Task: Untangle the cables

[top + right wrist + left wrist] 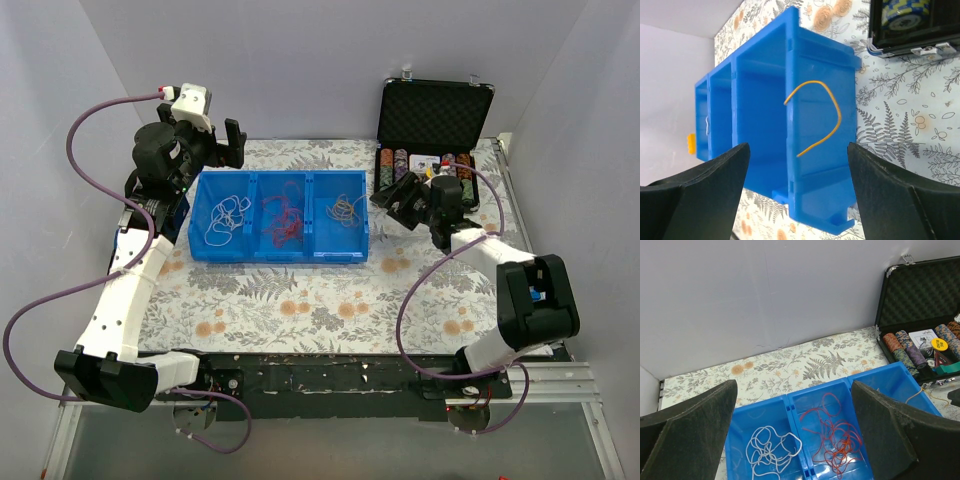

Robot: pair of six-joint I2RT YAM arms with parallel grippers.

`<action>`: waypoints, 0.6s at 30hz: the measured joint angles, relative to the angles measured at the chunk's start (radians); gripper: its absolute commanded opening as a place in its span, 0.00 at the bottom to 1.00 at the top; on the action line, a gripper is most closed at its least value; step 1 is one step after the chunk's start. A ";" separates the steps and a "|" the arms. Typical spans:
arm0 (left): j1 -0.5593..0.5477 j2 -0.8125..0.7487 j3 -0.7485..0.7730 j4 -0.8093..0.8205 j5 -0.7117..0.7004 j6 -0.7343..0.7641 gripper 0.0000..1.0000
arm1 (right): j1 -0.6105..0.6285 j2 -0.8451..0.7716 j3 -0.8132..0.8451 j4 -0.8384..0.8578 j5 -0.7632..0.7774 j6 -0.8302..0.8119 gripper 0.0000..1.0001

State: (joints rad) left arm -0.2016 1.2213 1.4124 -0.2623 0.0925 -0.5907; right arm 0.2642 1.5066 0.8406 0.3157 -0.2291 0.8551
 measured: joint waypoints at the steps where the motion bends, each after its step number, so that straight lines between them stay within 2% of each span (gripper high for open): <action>1: 0.000 0.000 0.000 0.000 0.000 0.000 0.98 | -0.011 0.018 0.000 0.010 -0.021 0.030 0.87; 4: 0.000 0.000 0.000 0.000 0.000 0.000 0.98 | -0.043 0.093 0.000 0.045 -0.091 0.119 0.84; 9: 0.000 0.000 0.000 0.000 0.000 0.000 0.98 | -0.061 0.191 -0.002 0.061 -0.158 0.224 0.71; 14: 0.000 0.000 0.000 0.000 0.000 0.000 0.98 | -0.060 0.204 -0.004 0.119 -0.198 0.288 0.50; 18: 0.000 0.000 0.000 0.001 0.000 0.000 0.98 | -0.060 0.205 -0.004 0.171 -0.206 0.320 0.26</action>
State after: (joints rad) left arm -0.2016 1.2213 1.4120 -0.2615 0.0921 -0.5907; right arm 0.2039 1.7115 0.8364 0.4866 -0.4355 1.1751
